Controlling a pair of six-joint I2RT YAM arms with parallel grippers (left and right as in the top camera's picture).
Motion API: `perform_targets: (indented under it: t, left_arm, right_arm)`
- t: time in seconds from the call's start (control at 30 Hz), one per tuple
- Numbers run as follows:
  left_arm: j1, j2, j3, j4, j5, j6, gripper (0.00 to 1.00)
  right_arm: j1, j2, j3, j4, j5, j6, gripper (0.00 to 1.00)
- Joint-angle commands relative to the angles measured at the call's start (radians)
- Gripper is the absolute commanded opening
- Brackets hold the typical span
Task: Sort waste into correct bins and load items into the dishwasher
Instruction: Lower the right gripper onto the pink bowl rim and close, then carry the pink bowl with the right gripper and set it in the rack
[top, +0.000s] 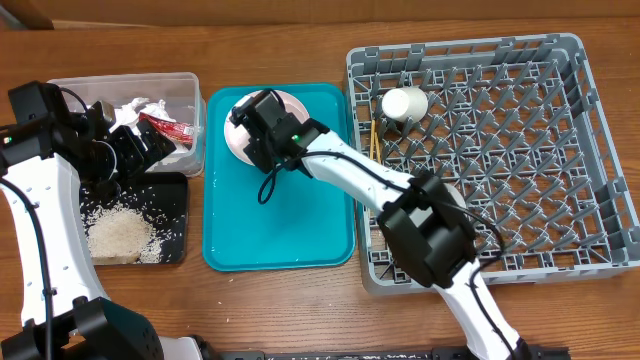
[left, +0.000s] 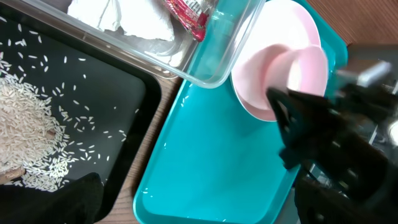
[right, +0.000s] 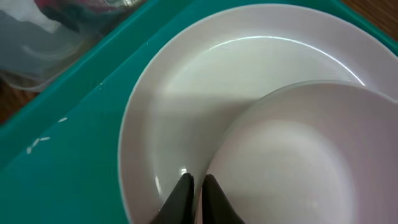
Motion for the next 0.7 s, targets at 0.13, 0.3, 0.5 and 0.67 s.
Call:
perform_targets:
  t: [0.13, 0.3, 0.5, 0.67]
  left_arm:
    - [-0.007, -0.019, 0.021, 0.001, 0.0, 0.011, 1.0]
    - [-0.007, -0.019, 0.021, 0.001, 0.0, 0.011, 1.0]
    - [-0.007, -0.019, 0.021, 0.001, 0.0, 0.011, 1.0]
    - [-0.007, -0.019, 0.021, 0.001, 0.0, 0.011, 1.0]
  right_arm:
    - [-0.02, -0.386, 0.019, -0.169, -0.077, 0.206, 0.04]
    - [-0.157, -0.549, 0.019, -0.352, -0.285, 0.298, 0.04]
    - [-0.454, -0.59, 0.016, -0.526, -0.893, 0.307, 0.04]
    - [-0.633, -0.586, -0.083, -0.548, -1.08, 0.299, 0.04]
